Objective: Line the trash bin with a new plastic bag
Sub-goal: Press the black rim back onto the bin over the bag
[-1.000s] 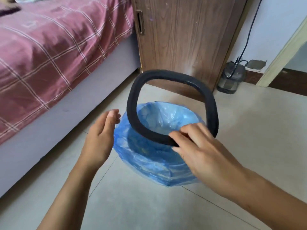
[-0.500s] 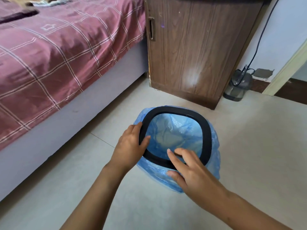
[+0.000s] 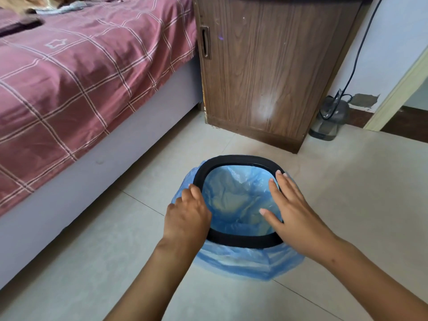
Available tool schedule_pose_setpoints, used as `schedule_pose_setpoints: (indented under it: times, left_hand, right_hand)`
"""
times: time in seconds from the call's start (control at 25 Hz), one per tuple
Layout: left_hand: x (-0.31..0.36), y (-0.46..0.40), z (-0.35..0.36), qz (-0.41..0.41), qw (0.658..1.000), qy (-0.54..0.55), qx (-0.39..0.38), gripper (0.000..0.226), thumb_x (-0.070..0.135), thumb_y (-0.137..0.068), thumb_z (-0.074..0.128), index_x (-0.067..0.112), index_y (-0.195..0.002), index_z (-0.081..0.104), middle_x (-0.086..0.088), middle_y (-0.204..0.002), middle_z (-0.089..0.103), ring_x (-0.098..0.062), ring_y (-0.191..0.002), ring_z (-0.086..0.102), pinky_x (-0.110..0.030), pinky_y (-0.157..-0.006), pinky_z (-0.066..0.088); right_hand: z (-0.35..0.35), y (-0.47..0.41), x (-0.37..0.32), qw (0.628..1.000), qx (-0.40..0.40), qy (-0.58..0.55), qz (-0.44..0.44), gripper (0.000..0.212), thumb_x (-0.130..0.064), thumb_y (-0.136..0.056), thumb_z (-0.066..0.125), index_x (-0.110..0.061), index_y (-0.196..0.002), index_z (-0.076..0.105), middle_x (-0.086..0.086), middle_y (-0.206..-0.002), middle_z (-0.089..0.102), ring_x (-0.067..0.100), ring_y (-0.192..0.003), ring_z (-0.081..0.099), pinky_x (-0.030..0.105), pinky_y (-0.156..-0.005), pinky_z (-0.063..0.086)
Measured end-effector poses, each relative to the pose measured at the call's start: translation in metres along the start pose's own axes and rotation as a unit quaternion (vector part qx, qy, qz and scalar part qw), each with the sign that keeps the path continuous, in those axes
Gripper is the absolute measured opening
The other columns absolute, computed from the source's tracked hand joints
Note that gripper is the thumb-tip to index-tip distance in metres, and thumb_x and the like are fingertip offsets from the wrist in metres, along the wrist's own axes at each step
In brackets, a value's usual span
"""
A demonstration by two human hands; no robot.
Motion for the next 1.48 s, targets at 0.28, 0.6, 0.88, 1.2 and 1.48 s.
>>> schedule_pose_setpoints:
  times: [0.28, 0.6, 0.88, 1.2, 1.48]
  left_hand:
    - [0.009, -0.013, -0.014, 0.057, 0.987, 0.069, 0.134, 0.072, 0.054, -0.090, 0.020, 0.000, -0.131, 0.046, -0.020, -0.137, 0.051, -0.032, -0.126, 0.050, -0.050, -0.103, 0.039]
    - [0.012, -0.028, 0.011, 0.047, 0.989, 0.070, 0.125, 0.092, 0.070, -0.082, 0.022, -0.001, -0.139, 0.033, -0.021, -0.145, 0.039, -0.033, -0.134, 0.038, -0.043, -0.116, 0.024]
    - [0.011, -0.025, -0.001, 0.060, 0.988, 0.077, 0.120, 0.078, 0.058, -0.083, 0.027, 0.005, -0.140, 0.032, -0.023, -0.145, 0.039, -0.035, -0.135, 0.037, -0.045, -0.113, 0.015]
    - [0.008, 0.005, 0.017, 0.033, 0.969, 0.205, 0.133, 0.074, 0.049, -0.086, 0.030, 0.002, -0.142, 0.026, -0.026, -0.152, 0.020, -0.038, -0.143, 0.014, -0.044, -0.116, 0.017]
    - [-0.002, 0.004, 0.008, 0.042, 0.944, 0.306, 0.114, 0.064, 0.044, -0.089, 0.027, 0.008, -0.142, 0.029, -0.017, -0.155, 0.014, -0.027, -0.145, 0.010, -0.035, -0.119, 0.014]
  right_hand:
    - [-0.006, -0.012, 0.007, 0.999, -0.022, 0.030, -0.002, 0.079, -0.053, -0.092, 0.033, -0.012, -0.148, -0.002, 0.004, -0.159, -0.014, 0.012, -0.144, -0.017, 0.022, -0.111, -0.009]
    - [0.009, -0.040, 0.006, 0.994, -0.042, 0.095, -0.025, 0.104, -0.080, -0.068, 0.004, -0.013, -0.145, -0.016, -0.001, -0.153, -0.027, 0.012, -0.141, -0.024, 0.027, -0.115, -0.010]
    - [0.005, -0.038, 0.004, 0.993, -0.039, 0.106, -0.017, 0.087, -0.063, -0.081, 0.016, -0.010, -0.148, -0.003, 0.008, -0.159, -0.010, 0.017, -0.145, -0.011, 0.044, -0.119, -0.002]
    - [0.018, -0.006, 0.008, 0.993, -0.024, 0.100, -0.053, 0.087, -0.061, -0.080, 0.019, -0.007, -0.147, 0.006, 0.014, -0.157, -0.007, 0.020, -0.141, -0.018, 0.033, -0.119, -0.001]
    - [0.005, -0.001, 0.010, 0.996, 0.062, -0.038, -0.053, 0.058, -0.039, -0.089, 0.029, -0.010, -0.137, 0.042, 0.016, -0.154, 0.024, 0.022, -0.143, 0.010, 0.031, -0.117, 0.011]
Point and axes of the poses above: each hand's wrist, its own y-axis away from the middle knuckle, its own z-axis out of the palm, x = y × z, the point moved 10 cm from there along -y, towards the middle knuckle
